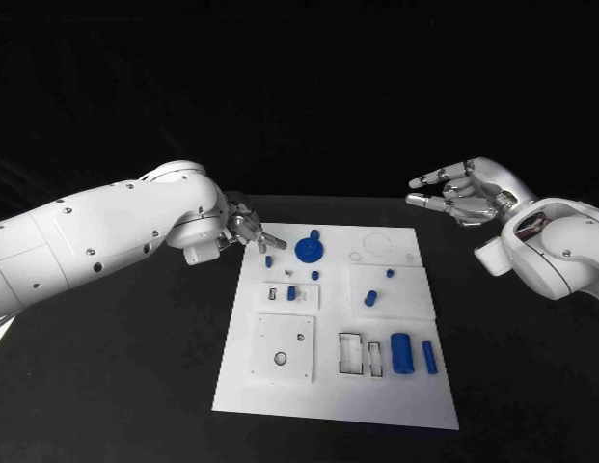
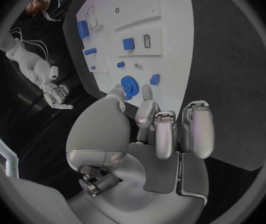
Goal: Assemble the parts on the task board
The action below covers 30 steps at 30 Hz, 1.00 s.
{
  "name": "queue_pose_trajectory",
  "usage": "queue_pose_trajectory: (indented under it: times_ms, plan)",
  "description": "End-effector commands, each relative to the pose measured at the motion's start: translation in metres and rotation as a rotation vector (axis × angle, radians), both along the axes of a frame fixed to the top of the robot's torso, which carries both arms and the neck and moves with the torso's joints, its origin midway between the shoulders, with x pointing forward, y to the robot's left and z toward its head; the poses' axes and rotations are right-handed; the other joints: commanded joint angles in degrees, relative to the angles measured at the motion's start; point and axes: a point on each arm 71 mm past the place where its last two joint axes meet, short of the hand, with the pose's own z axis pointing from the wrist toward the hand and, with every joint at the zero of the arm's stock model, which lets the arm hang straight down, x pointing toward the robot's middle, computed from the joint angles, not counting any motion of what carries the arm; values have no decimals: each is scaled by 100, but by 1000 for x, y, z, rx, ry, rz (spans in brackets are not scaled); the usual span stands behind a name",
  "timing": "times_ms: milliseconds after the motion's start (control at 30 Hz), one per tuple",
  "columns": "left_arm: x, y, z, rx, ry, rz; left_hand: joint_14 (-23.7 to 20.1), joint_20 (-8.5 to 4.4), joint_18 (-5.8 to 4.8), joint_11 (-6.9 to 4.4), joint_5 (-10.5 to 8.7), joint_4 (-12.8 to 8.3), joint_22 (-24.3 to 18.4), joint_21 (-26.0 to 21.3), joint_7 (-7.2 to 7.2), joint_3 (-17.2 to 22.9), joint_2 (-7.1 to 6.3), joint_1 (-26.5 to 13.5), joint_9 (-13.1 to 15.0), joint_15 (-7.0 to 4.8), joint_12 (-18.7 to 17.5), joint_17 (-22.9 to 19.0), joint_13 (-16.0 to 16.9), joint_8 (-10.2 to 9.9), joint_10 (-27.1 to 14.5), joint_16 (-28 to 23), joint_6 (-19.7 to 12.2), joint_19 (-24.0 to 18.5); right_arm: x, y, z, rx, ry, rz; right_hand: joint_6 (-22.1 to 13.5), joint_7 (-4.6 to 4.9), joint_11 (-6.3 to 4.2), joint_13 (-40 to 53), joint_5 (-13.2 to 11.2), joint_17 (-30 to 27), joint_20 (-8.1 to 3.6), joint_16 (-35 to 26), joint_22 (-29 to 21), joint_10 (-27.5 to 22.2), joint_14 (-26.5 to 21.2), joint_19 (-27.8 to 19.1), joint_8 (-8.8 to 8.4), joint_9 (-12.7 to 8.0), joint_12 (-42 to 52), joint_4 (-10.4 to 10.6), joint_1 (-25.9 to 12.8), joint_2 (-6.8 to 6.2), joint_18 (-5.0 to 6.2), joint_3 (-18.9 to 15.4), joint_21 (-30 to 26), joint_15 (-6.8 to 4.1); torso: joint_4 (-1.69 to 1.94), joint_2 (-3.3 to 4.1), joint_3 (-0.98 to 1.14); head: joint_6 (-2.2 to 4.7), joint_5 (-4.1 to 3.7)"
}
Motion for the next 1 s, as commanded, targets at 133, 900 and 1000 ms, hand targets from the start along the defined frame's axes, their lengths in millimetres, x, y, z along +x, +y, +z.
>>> queue_pose_trajectory:
  times_ms: [133,900,1000]
  plan:
    - [16,3,0,41,33,-24,590,60,58,27,25,8,446,-28,17,-76,17,47,-47,51,14,1507,5,-38,0,17,-18,243,0,2,-1,0,4,19,39,2,8,632,30,1101,5,-22,-5,-36,485,-50,9,0,-23,1,-59,-21,103,-21,-25,-9,-5,9,-8,-7,51]
    - [32,-11,-22,196,61,-62,590,56,39,-9,-177,6,548,33,-35,-393,179,18,-205,32,114,1507,91,-30,71,17,248,280,2,6,-5,1,12,28,39,2,7,636,34,1103,5,-21,-5,-32,486,-50,10,0,-16,0,-63,-11,103,-25,-26,-9,-11,18,-18,-44,94]
    - [31,-12,-23,198,68,-67,590,53,35,-14,-176,6,565,44,-41,-398,198,35,-208,28,122,1507,99,-23,78,17,264,286,2,6,-6,1,13,28,39,2,7,636,34,1103,5,-21,-5,-32,486,-50,10,0,-16,0,-63,-11,103,-25,-26,-9,-10,19,-16,-43,90]
